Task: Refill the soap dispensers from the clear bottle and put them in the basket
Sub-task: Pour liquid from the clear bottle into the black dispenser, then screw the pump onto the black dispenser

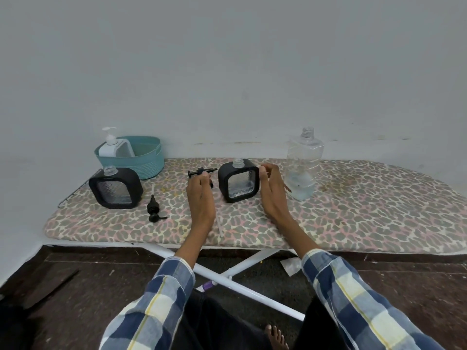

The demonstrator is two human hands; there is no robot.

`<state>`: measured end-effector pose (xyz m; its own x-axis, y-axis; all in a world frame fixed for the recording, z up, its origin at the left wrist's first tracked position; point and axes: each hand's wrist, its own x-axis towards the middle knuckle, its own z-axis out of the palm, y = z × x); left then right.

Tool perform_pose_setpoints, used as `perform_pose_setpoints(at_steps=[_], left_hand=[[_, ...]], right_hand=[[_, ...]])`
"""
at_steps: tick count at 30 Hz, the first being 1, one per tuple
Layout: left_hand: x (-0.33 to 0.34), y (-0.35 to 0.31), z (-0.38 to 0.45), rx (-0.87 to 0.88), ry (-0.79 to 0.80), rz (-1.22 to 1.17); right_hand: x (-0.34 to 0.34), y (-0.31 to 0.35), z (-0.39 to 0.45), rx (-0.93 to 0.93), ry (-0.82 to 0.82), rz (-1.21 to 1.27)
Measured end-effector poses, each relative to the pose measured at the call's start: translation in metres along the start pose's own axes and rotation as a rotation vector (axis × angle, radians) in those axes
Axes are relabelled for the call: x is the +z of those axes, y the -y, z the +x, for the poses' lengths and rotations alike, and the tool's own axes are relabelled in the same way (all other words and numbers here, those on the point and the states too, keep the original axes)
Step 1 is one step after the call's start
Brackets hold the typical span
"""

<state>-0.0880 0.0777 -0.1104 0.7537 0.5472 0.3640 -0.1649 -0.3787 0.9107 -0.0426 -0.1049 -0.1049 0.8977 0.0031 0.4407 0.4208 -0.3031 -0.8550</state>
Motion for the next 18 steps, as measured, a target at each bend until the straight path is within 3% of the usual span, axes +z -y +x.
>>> perform_pose_setpoints(at_steps=[2, 5, 8, 15, 18], left_hand=[[-0.002, 0.004, 0.012, -0.099, -0.072, 0.019], [-0.01, 0.005, 0.039, -0.14, -0.118, 0.24], [-0.016, 0.005, 0.067, -0.168, -0.036, 0.465], [-0.018, 0.026, 0.101, 0.101, 0.199, 0.873], [-0.021, 0.026, 0.106, 0.175, 0.184, 0.913]], right_hand=[[-0.001, -0.004, 0.001, 0.016, 0.032, 0.03], [0.0, -0.007, 0.004, 0.049, 0.066, 0.055], [0.001, -0.011, 0.006, 0.036, 0.096, 0.054], [0.002, -0.018, 0.008, 0.041, 0.145, 0.053], [0.003, -0.022, 0.011, 0.046, 0.19, 0.032]])
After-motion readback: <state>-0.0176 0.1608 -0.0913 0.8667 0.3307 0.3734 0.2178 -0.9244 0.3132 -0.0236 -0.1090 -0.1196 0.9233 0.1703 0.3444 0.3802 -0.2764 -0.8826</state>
